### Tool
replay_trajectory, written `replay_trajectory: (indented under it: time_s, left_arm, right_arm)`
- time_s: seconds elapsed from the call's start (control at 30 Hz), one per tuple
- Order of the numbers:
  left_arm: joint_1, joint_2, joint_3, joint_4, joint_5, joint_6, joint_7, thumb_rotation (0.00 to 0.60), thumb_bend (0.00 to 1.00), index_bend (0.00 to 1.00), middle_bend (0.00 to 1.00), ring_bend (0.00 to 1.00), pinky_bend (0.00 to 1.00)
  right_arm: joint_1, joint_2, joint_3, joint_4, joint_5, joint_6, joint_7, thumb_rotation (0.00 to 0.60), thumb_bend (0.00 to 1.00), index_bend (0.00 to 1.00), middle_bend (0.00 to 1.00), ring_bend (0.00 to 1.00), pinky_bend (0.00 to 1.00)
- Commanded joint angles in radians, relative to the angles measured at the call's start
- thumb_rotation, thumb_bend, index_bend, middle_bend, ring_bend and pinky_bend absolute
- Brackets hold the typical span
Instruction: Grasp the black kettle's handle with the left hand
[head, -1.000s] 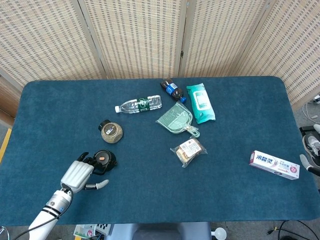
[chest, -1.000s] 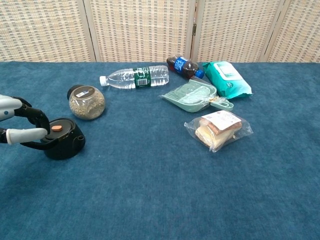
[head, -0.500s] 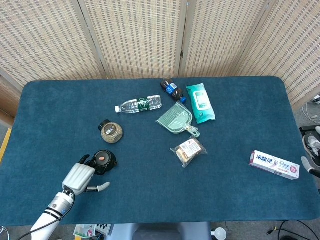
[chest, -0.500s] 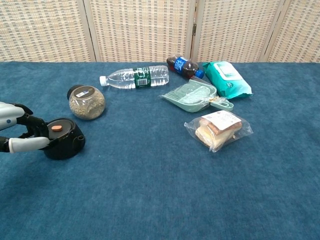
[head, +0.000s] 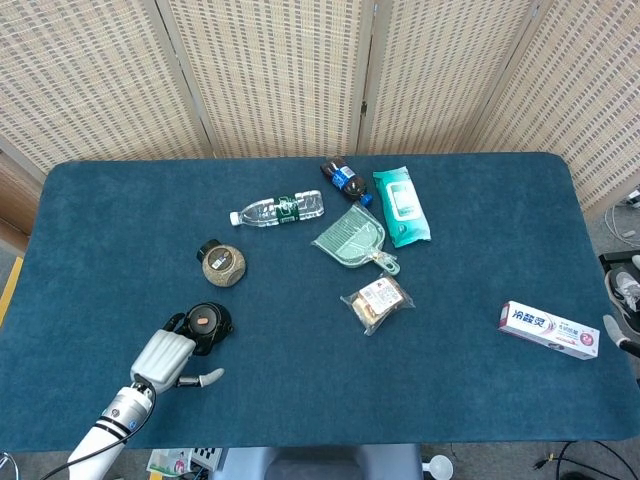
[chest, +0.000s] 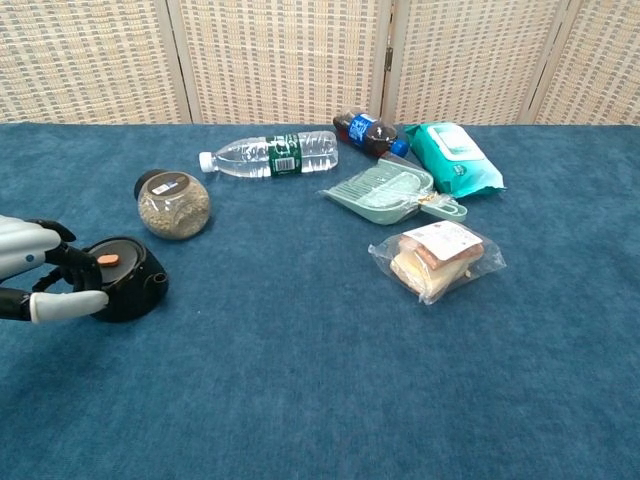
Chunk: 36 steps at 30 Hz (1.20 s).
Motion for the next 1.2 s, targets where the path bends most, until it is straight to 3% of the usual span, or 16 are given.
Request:
replay_trajectory:
  time_s: [0.03, 0.77, 1.2]
  left_arm:
    - [0.0, -0.006, 0.0, 0.004, -0.002, 0.0, 0.003, 0.0, 0.11, 0.42, 0.41, 0.3, 0.06]
    - [0.002, -0.052, 0.001, 0.04, -0.019, -0.002, 0.014, 0.0, 0.11, 0.45, 0.44, 0.37, 0.06]
    - [0.004, -0.069, -0.001, 0.06, -0.015, -0.007, -0.005, 0.0, 0.11, 0.44, 0.45, 0.63, 0.02]
  right_arm:
    - [-0.001, 0.0, 0.0, 0.0, 0.0, 0.002, 0.0, 0.6, 0.28, 0.12, 0.18, 0.14, 0.03]
    - [-0.01, -0.004, -0.003, 0.002, 0.01, -0.002, 0.0, 0.6, 0.28, 0.12, 0.18, 0.14, 0.03]
    - [-0.014, -0.007, -0.001, 0.004, 0.017, -0.001, -0.002, 0.6, 0.28, 0.12, 0.18, 0.14, 0.03]
